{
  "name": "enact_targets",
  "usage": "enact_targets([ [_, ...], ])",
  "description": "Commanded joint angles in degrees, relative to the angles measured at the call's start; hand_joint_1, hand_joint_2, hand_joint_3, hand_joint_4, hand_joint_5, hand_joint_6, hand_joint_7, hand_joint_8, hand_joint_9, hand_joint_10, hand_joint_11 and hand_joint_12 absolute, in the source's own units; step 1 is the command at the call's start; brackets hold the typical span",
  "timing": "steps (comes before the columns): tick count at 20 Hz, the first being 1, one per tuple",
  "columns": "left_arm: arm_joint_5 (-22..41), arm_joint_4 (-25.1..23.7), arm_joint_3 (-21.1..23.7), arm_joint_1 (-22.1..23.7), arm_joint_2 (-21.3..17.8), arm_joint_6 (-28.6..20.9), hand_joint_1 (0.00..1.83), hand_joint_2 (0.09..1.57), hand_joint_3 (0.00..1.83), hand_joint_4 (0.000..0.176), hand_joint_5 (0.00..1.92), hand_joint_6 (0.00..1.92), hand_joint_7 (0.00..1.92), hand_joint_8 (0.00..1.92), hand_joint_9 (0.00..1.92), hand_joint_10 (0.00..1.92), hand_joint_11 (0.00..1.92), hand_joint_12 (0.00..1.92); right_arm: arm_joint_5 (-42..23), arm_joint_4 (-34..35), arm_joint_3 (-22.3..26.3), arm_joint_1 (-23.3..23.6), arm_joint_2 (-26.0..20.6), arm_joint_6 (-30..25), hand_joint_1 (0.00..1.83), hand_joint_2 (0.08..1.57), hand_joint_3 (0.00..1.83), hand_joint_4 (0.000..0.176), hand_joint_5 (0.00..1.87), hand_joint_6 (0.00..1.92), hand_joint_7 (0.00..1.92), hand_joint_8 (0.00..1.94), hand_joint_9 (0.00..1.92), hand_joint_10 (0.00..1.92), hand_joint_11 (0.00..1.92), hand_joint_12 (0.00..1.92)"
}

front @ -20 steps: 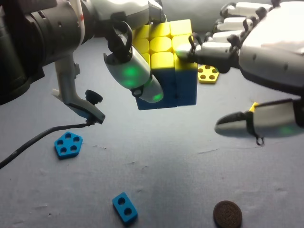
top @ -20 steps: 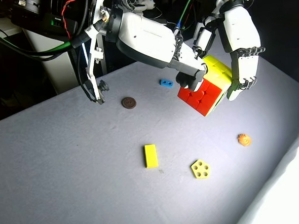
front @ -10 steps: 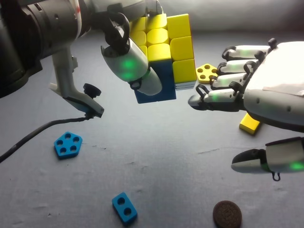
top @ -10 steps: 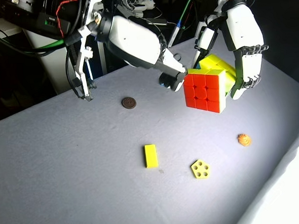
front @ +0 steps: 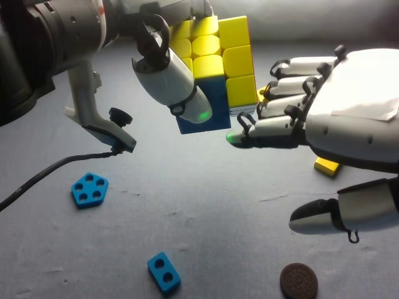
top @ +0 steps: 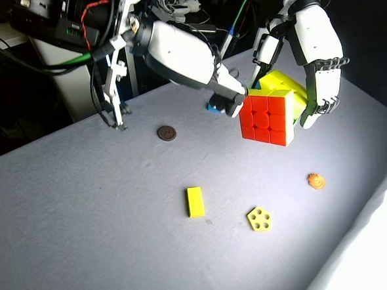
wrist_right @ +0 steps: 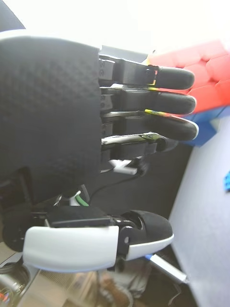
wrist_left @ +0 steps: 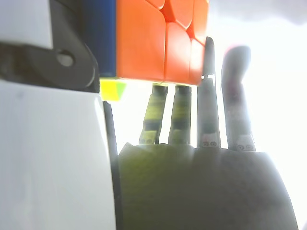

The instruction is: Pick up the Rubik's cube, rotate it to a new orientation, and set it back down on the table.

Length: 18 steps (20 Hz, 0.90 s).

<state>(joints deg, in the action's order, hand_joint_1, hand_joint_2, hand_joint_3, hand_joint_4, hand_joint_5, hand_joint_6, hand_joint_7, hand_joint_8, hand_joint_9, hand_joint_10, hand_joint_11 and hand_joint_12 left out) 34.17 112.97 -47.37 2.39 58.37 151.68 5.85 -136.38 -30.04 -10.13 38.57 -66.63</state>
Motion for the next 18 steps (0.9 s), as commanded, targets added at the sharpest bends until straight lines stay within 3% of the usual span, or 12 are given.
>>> enact_targets([
  [1,-2.19,-3.15,-0.16,1.24,-0.38,-0.56,1.33,1.27,0.00,0.000,0.70,1.20,0.64,1.63,0.66,1.67,0.42,1.88,6.31,-1.09,0.08,1.14,-0.41,0.32,0.47,1.11,0.00,0.020,0.31,0.01,0.31,1.45,0.16,1.50,0.00,1.23],
  [4,-2.15,-3.15,-0.41,1.41,-0.36,-0.57,1.33,1.27,0.00,0.000,0.68,1.24,0.65,1.62,0.67,1.65,0.44,1.83,9.15,-1.09,-0.46,1.80,-0.28,1.88,0.50,1.09,0.00,0.018,0.34,0.01,0.32,1.46,0.16,1.51,0.00,1.28],
  [10,-2.17,-3.15,-0.62,1.58,-0.28,-0.58,1.33,1.27,0.00,0.000,0.66,1.28,0.65,1.60,0.67,1.65,0.43,1.82,9.94,-1.09,-2.39,3.04,0.48,1.69,0.48,1.11,0.00,0.019,0.30,0.00,0.28,1.47,0.15,1.53,0.00,1.18],
  [17,-2.19,-3.15,-0.78,1.57,-0.22,-0.58,1.34,1.26,0.00,0.000,0.69,1.19,0.64,1.64,0.67,1.65,0.43,1.81,10.36,-1.09,-4.48,0.20,2.77,1.65,0.49,1.11,0.00,0.013,0.33,0.01,0.30,1.48,0.14,1.52,0.00,1.12],
  [18,-2.18,-3.15,-0.79,1.57,-0.20,-0.58,1.33,1.26,0.00,0.000,0.66,1.25,0.66,1.61,0.67,1.64,0.43,1.81,10.59,-1.08,-4.80,-0.03,3.14,1.62,0.49,1.10,0.00,0.013,0.35,0.02,0.31,1.48,0.15,1.52,0.00,1.12],
])
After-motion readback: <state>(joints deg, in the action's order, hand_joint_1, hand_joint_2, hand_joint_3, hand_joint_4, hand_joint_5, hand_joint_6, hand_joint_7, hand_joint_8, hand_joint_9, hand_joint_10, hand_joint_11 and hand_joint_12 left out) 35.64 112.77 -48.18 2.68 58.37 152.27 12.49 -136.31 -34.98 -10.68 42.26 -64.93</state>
